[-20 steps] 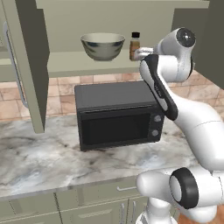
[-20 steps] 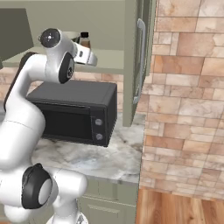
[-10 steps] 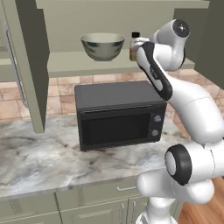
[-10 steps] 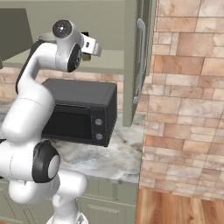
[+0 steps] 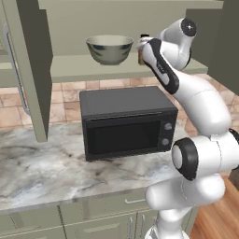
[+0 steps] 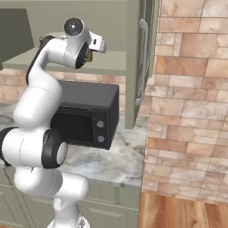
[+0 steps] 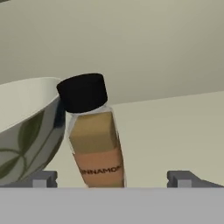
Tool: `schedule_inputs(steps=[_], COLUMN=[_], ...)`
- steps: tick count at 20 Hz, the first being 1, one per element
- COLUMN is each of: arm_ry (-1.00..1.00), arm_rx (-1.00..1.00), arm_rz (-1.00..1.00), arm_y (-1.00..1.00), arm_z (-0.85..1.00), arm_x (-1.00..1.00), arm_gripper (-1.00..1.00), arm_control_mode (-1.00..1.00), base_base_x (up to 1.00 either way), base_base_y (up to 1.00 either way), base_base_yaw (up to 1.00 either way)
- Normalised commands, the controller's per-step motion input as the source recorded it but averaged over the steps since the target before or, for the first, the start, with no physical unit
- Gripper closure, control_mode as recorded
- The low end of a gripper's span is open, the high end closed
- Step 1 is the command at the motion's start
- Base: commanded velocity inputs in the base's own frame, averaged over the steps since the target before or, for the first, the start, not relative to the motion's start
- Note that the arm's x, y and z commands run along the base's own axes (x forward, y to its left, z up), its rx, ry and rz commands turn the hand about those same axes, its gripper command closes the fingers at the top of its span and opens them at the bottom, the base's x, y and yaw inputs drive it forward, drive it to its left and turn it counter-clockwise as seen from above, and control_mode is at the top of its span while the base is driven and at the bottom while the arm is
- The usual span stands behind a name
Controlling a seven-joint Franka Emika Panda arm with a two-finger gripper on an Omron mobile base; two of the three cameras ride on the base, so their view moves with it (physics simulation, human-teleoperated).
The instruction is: Take the cinnamon bottle from the cabinet and place it on the dining table, next to the plate with the cupcake. Then take the chocolate from the dining counter and place it on the cupcake plate.
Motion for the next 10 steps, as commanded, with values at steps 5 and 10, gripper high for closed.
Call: schedule_inputs(steps=[5,10], arm_ry=[-0.03,0.0], arm_rx=[0.0,0.0], arm_rz=[0.06,0.05], arm_y=[0.01,0.0], arm_z=[0.0,-0.01], arm_x=[0.36,0.31], arm_gripper=[-1.0,-1.0], arm_control_mode=[-1.0,-1.0], base_base_x=[0.0,0.0], base_base_y=[0.0,0.0], base_base_yaw=[0.0,0.0])
